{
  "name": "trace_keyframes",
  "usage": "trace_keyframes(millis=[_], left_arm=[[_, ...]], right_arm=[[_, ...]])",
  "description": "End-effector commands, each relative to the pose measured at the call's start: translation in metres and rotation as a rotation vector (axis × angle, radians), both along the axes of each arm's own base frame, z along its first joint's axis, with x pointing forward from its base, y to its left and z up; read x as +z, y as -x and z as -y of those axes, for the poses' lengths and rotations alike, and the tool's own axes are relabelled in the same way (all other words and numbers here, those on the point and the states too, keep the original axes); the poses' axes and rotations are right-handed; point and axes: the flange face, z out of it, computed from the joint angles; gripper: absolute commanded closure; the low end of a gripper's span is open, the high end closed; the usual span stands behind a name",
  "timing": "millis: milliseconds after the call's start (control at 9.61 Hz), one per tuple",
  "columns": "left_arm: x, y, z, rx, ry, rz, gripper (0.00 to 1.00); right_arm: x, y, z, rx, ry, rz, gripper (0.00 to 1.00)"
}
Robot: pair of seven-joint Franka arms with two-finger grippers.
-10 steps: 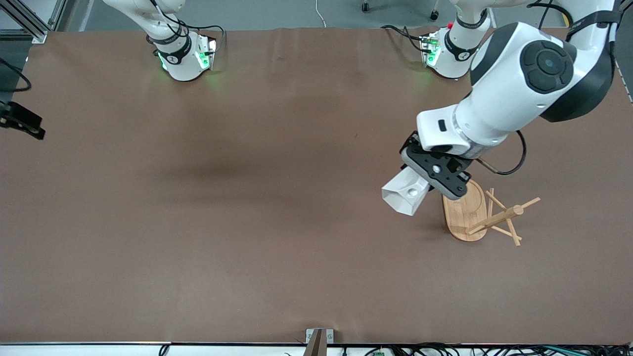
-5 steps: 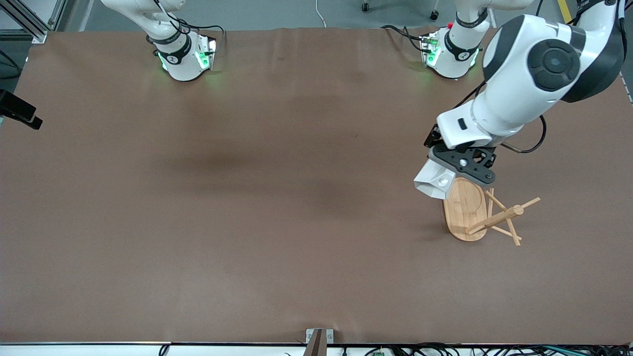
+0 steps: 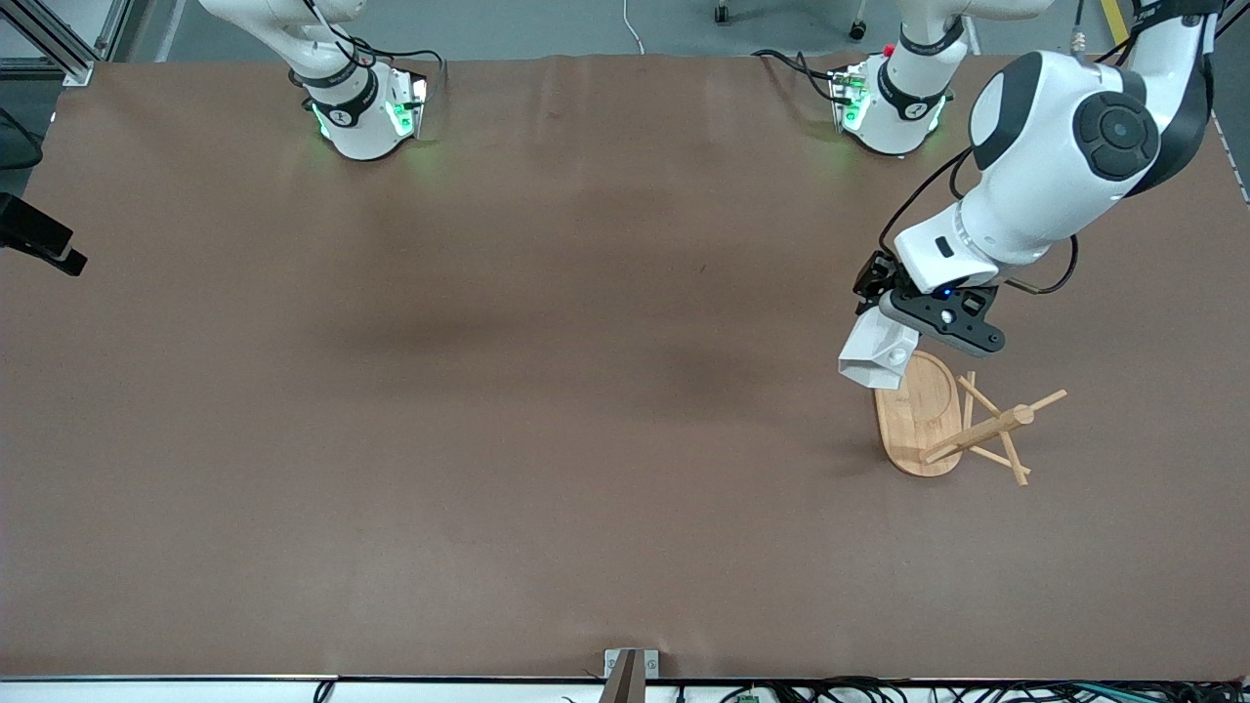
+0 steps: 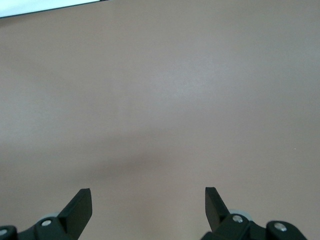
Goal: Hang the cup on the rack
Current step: 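Move the cup with the left gripper over the wooden rack, then lower the cup's hole onto a rack peg with the left gripper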
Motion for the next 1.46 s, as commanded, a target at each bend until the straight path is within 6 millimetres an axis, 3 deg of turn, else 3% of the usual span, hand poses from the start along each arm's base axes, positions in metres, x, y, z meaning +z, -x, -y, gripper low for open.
trace_keyframes(millis=[0, 312, 728, 1353], left_arm=[[-0.040, 0.018, -0.029, -0.028, -0.004, 0.014, 0.92], [-0.052, 0.018, -0.059, -0.050, -0.009, 0.030, 0.93], [-0.053, 0.002, -0.072, -0.069, -0.010, 0.042, 0.93], [-0.066, -0.022, -0.065, -0.063, 0.001, 0.051, 0.92]], right_arm=[[0.002, 0.004, 0.004, -0.012, -0.005, 0.003, 0.00], [0.001, 0.005, 0.012, -0.013, -0.008, -0.002, 0.00], [-0.002, 0.005, 0.011, -0.012, -0.010, -0.012, 0.00], [-0.003, 0.006, 0.011, -0.014, -0.014, -0.023, 0.00]])
